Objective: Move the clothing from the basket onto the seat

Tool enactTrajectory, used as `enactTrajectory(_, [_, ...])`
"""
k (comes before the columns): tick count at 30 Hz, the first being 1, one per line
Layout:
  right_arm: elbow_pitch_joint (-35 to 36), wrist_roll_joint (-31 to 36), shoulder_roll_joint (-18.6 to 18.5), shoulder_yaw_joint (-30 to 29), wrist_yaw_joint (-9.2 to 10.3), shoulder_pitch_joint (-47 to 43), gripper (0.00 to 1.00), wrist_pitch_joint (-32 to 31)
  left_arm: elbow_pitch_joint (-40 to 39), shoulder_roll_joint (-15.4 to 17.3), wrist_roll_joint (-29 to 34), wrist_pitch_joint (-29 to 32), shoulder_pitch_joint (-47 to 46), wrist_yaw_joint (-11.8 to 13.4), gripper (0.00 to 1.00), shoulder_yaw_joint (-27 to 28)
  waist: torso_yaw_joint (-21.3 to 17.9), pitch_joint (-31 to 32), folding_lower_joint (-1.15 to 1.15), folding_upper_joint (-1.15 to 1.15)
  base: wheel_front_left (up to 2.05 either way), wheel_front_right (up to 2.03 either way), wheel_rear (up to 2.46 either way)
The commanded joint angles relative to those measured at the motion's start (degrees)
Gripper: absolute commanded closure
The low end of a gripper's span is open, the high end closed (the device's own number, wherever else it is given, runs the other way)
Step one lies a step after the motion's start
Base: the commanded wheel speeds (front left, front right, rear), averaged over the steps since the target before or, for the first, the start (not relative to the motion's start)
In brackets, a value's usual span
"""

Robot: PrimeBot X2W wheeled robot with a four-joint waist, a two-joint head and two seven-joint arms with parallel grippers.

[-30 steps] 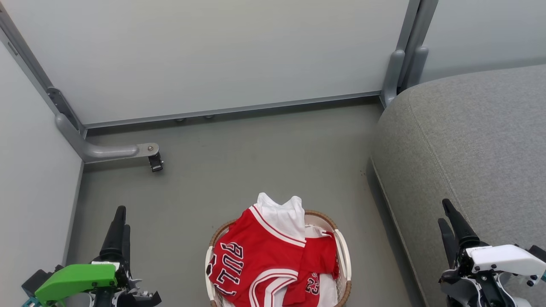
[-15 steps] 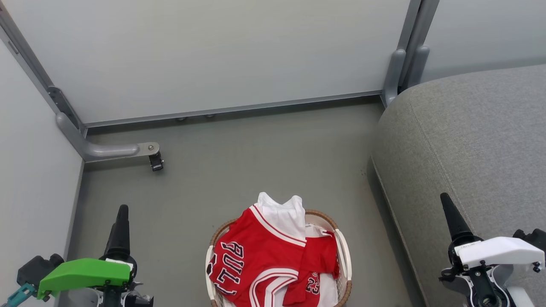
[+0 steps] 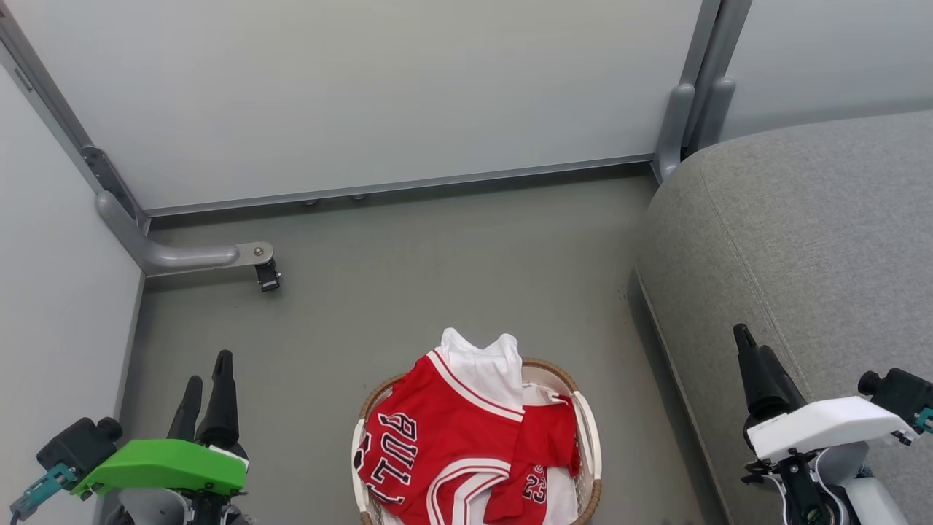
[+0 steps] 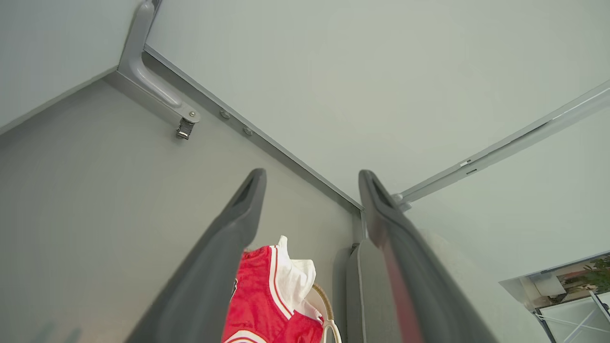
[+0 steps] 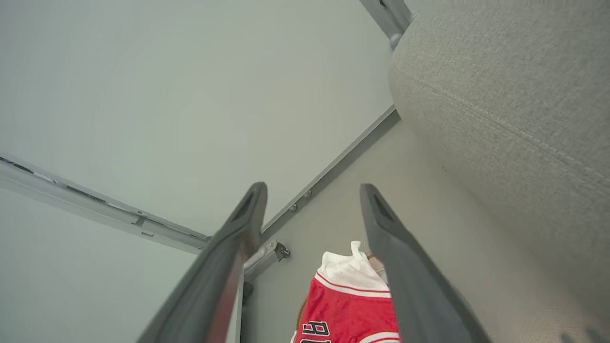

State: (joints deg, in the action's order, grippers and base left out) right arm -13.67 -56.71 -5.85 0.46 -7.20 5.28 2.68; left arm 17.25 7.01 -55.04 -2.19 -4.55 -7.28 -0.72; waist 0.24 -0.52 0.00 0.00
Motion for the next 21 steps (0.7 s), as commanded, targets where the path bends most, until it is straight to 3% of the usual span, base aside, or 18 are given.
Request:
enactTrajectory(1, [0.81,2.48,-0.67,0.40,-0.16,1.24,0.00,0.78,-0.17,1.13,2.43,-0.63,-1.67,-0.13,0.00,-0.50,0.02,0.03,0.00,0.00,0.00,0.00,0.00])
enactTrajectory(21, [-1.01,20.16,-1.24,3.55,-0.23,1.33,0.00,4.38,1.34,3.26,18.76,-4.42,-2.22,-0.05,0.00,-2.06,0.01,-0.10,0.00,0.00,0.00,0.00,0.00])
